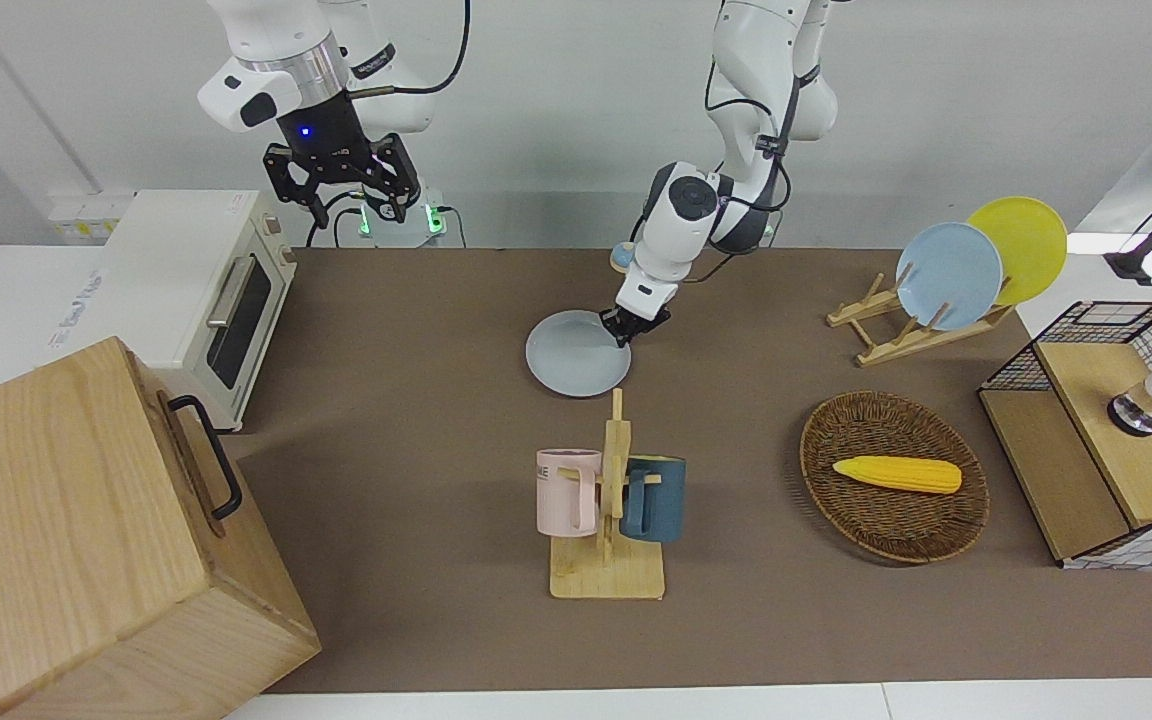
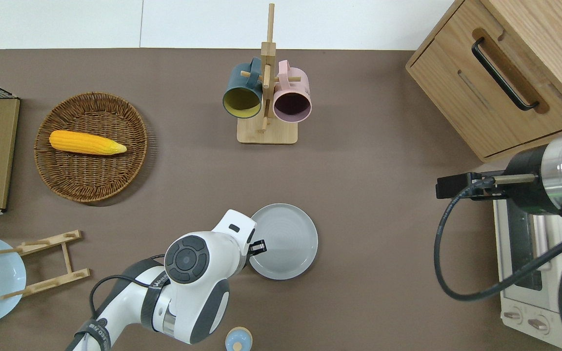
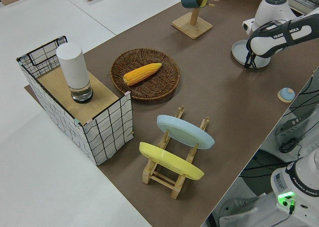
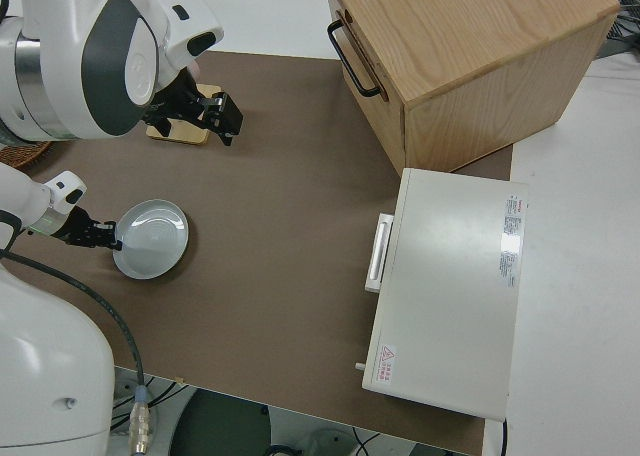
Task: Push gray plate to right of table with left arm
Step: 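Push the gray plate with the left gripper toward the toaster oven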
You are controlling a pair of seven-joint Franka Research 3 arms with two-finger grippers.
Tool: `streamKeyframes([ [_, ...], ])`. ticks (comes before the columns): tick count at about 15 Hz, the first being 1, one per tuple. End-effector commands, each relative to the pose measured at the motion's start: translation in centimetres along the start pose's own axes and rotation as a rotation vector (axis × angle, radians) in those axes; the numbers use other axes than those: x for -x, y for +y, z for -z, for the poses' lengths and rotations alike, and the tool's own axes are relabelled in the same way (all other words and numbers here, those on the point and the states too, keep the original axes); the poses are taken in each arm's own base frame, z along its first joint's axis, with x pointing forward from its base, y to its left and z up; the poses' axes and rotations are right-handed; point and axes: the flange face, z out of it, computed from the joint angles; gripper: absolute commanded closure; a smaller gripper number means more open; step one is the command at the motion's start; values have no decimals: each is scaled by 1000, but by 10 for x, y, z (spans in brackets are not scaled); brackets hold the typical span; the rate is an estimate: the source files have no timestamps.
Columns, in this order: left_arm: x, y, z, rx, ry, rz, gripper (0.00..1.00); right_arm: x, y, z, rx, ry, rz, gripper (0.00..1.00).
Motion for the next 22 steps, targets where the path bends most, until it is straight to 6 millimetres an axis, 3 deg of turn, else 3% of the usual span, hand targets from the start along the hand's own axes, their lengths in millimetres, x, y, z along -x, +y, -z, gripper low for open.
streamKeyframes([
  [1,15,22,-40,4,-17,20,1000,-1,0,3,-18,0,-3,5],
  [3,21,34,-57,15,-8,20,1000,-1,0,3,-18,0,-3,5],
  [9,39,70,-83,34,-2,26,1000,-1,0,3,-18,0,-3,5],
  [13,44,101,-85,64,2,47,1000,-1,0,3,-18,0,-3,5],
  [22,48,111,-86,73,2,38,984,-1,0,3,-18,0,-3,5],
])
